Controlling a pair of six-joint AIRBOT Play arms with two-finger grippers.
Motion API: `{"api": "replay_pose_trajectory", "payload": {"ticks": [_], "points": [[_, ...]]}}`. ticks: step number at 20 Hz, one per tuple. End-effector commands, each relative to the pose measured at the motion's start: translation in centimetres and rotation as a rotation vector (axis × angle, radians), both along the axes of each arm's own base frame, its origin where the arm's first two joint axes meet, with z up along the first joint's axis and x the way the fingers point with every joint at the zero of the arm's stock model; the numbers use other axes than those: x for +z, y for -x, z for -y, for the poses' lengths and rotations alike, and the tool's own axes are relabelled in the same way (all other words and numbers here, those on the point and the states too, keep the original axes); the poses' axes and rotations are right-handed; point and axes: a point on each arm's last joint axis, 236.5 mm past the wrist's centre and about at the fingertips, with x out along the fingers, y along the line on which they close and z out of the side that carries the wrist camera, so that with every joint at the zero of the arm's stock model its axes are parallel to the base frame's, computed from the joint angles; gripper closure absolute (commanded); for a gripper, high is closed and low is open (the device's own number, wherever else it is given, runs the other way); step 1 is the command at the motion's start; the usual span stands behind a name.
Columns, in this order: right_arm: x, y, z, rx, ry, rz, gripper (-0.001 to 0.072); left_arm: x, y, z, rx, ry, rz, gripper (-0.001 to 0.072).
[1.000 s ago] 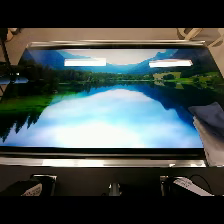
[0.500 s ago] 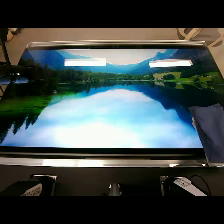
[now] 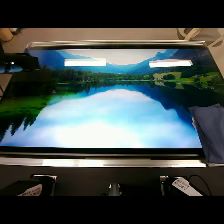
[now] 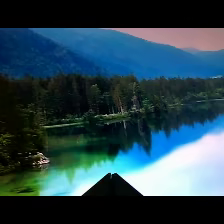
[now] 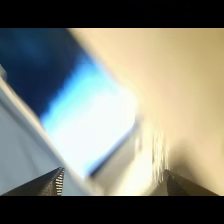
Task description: Fold the shirts.
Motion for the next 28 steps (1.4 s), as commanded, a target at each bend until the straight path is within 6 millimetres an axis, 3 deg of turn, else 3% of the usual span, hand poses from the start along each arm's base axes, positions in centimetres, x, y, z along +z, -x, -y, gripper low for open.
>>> {"api": "replay_pose_trajectory", "payload": {"ticks": [1, 2, 3, 4, 5, 7, 9, 14, 28], "points": [[3.5, -12.2, -10.8, 0.402, 0.098, 0.038, 0.0050, -4.5, -1.3, -3.0, 0.102, -0.238, -0.159, 0.0682], [0.5, -14.2, -15.6, 0.481, -0.004, -0.021, 0.0040, -7.4, -0.3, -2.7, 0.111, -0.230, -0.274, 0.0625], [-3.2, -15.2, -20.5, 0.579, -0.103, -0.137, 0.0006, -10.6, 1.3, -2.0, 0.146, -0.172, -0.413, 0.0362], [-6.9, -14.8, -24.7, 0.662, -0.193, -0.281, 0.0007, -13.5, 3.3, -1.5, 0.165, -0.139, -0.545, 0.0100], [-9.7, -13.6, -27.9, 0.718, -0.274, -0.411, 0.0011, -15.6, 4.9, -1.0, 0.150, -0.137, -0.620, -0.0004], [-13.1, -11.4, -33.6, 0.877, -0.405, -0.593, 0.0026, -17.4, 6.8, -0.6, 0.124, -0.143, -0.616, -0.0005], [-14.7, -10.6, -37.0, 0.940, -0.441, -0.641, 0.0026, -17.4, 7.2, -0.2, 0.099, -0.127, -0.525, -0.0003], [-15.1, -10.8, -40.1, 0.998, -0.415, -0.646, 0.0030, -17.0, 6.9, -0.5, 0.103, -0.119, -0.489, -0.0004], [-15.1, -10.6, -39.7, 0.991, -0.410, -0.660, 0.0032, -17.0, 6.9, -0.5, 0.103, -0.119, -0.490, -0.0004]]}}
